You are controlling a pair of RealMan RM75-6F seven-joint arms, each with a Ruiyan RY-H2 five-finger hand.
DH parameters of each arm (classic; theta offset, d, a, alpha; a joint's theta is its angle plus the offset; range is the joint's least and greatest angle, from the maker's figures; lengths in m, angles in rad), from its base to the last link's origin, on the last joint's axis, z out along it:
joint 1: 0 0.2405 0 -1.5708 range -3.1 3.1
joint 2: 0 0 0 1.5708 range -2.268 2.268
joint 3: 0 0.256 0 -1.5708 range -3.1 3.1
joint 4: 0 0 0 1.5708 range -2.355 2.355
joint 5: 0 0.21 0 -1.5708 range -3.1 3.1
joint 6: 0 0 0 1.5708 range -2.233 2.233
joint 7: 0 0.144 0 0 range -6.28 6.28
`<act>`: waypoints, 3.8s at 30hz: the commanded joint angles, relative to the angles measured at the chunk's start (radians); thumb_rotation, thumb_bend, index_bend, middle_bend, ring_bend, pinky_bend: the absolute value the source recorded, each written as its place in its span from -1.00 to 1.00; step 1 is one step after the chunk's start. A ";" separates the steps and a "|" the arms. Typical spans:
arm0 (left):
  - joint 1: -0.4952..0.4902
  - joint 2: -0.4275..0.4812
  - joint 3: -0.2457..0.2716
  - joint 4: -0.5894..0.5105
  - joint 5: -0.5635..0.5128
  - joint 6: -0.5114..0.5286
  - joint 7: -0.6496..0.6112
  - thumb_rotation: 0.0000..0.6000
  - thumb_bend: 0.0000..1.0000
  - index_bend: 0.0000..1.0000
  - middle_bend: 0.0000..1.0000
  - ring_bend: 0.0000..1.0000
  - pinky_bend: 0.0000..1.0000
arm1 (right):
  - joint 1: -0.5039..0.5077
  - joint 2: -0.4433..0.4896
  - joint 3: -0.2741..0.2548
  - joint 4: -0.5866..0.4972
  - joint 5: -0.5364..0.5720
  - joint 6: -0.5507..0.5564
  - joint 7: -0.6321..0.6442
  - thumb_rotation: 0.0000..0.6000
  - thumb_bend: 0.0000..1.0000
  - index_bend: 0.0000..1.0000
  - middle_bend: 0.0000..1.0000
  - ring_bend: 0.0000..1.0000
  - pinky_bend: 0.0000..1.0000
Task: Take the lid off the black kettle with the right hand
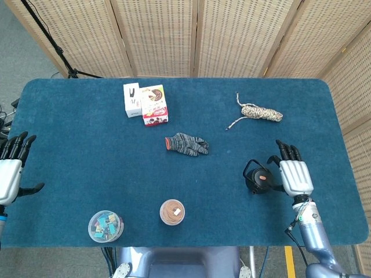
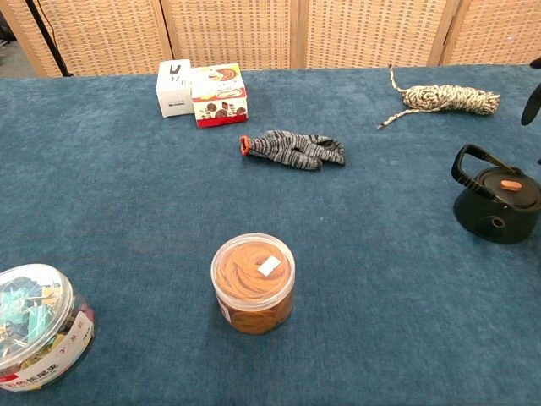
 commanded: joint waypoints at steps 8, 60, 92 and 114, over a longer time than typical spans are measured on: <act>-0.008 -0.003 0.000 0.009 -0.007 -0.012 -0.004 1.00 -1.00 -1.00 -1.00 -1.00 -1.00 | 0.011 -0.059 -0.016 0.039 0.018 0.018 -0.018 1.00 -0.46 -0.24 -1.00 -1.00 -1.00; -0.016 -0.005 0.001 0.012 -0.023 -0.012 0.002 1.00 -1.00 -1.00 -1.00 -1.00 -1.00 | 0.052 -0.146 -0.035 0.142 0.078 -0.014 -0.032 1.00 -0.32 -0.04 -1.00 -1.00 -1.00; -0.033 -0.014 -0.003 0.028 -0.046 -0.028 0.009 1.00 -1.00 -1.00 -1.00 -1.00 -1.00 | 0.068 -0.163 -0.038 0.170 0.110 -0.040 -0.030 1.00 -0.24 0.17 -1.00 -1.00 -1.00; -0.036 -0.020 0.001 0.032 -0.045 -0.030 0.013 1.00 -1.00 -1.00 -1.00 -1.00 -1.00 | 0.057 -0.166 -0.043 0.176 0.085 -0.012 -0.022 1.00 -0.12 0.29 -0.96 -1.00 -1.00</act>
